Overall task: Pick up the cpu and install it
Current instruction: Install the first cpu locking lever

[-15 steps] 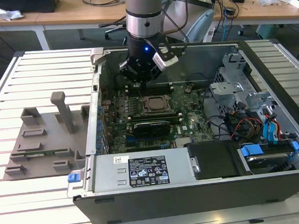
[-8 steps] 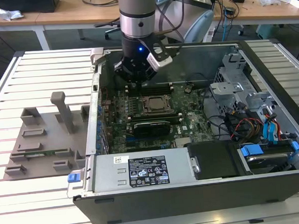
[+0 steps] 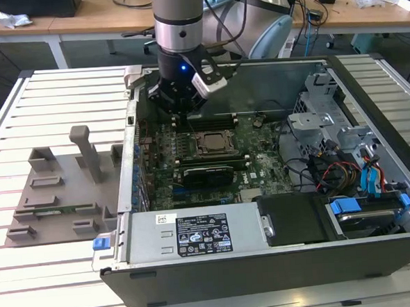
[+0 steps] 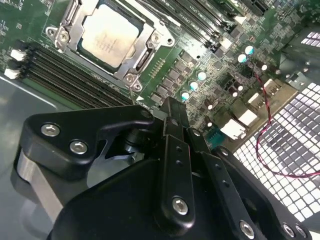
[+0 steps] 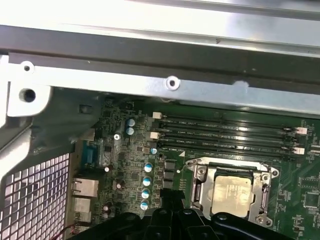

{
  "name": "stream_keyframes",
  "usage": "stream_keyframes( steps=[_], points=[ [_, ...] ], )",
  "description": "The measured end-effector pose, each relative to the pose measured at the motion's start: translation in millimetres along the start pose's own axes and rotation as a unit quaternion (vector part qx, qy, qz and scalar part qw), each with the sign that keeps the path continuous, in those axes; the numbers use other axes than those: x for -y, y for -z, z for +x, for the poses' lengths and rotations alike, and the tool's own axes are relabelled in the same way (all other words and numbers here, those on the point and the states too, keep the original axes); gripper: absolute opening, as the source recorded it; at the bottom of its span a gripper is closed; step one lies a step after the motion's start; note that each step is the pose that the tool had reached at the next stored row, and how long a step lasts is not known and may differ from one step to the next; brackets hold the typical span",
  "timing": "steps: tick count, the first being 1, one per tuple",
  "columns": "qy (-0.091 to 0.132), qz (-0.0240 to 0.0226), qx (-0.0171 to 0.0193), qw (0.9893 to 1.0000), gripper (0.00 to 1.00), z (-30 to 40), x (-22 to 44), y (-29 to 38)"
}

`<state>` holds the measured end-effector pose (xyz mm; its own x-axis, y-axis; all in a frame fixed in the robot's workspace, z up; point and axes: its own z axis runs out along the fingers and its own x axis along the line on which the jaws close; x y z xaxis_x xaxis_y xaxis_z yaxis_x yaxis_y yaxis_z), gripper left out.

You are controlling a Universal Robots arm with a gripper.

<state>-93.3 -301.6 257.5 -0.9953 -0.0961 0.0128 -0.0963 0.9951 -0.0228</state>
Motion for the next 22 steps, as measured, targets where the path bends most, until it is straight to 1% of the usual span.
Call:
stream_keyframes(
  steps=[3, 6, 9, 15, 16, 17, 22],
  points=[
    [0.0, -0.0001, 0.0003, 1.0, 0.11, 0.0, -1.6, 5.6],
    [0.0, -0.0009, 0.0004, 1.0, 0.11, 1.6, -3.7, 6.2],
    [0.0, -0.0057, 0.0009, 1.0, 0.11, 5.1, -5.6, 6.1],
    [0.0, -0.0152, 0.0018, 0.9999, 0.11, 4.6, -13.5, 5.8],
    [0.0, -0.0187, 0.0021, 0.9998, 0.11, 4.6, -15.6, 5.5],
    [0.0, -0.0195, 0.0021, 0.9998, 0.11, 4.6, -16.1, 5.6],
    [0.0, -0.0196, 0.0022, 0.9998, 0.11, 4.4, -16.2, 5.5]
  ],
)
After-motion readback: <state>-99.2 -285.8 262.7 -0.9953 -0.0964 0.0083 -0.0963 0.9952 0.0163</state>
